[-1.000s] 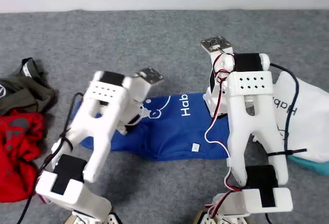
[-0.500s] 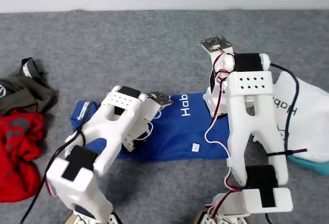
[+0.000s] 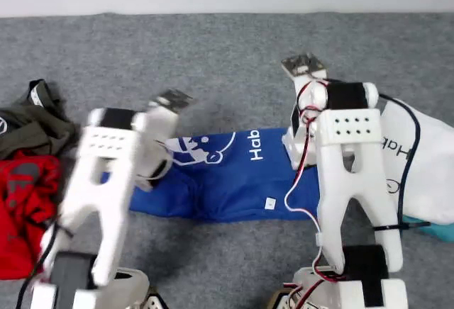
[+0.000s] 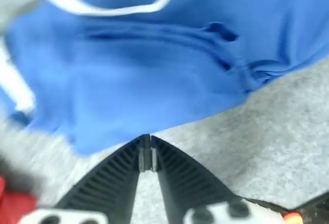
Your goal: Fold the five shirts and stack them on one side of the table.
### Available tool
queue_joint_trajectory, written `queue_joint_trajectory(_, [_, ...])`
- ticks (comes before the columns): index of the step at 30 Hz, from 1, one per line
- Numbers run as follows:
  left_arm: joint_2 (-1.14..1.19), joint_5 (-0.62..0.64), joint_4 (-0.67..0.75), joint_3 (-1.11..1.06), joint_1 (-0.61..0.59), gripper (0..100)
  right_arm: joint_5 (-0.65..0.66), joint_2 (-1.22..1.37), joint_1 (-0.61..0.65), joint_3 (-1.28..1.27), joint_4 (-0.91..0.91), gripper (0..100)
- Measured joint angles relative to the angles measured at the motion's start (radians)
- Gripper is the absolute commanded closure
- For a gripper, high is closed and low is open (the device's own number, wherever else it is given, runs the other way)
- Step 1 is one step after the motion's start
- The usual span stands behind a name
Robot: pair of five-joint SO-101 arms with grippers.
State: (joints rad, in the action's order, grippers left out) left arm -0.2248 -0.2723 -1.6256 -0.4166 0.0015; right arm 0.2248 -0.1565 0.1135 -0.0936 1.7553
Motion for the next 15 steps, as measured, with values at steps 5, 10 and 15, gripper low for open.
queue_joint_trajectory(5, [-0.224, 0.000, -0.025, -0.003, -0.215, 99, -0.025, -0.002, -0.023, -0.049, -0.003, 77.1])
queue_joint_trajectory(10, [-0.362, -0.064, -0.043, -0.008, -0.387, 99, -0.133, 0.028, -0.025, -0.049, -0.071, 74.4])
queue_joint_trajectory(15, [-0.379, -0.167, -0.044, -0.008, -0.520, 99, -0.176, 0.158, 0.026, -0.049, -0.180, 74.5])
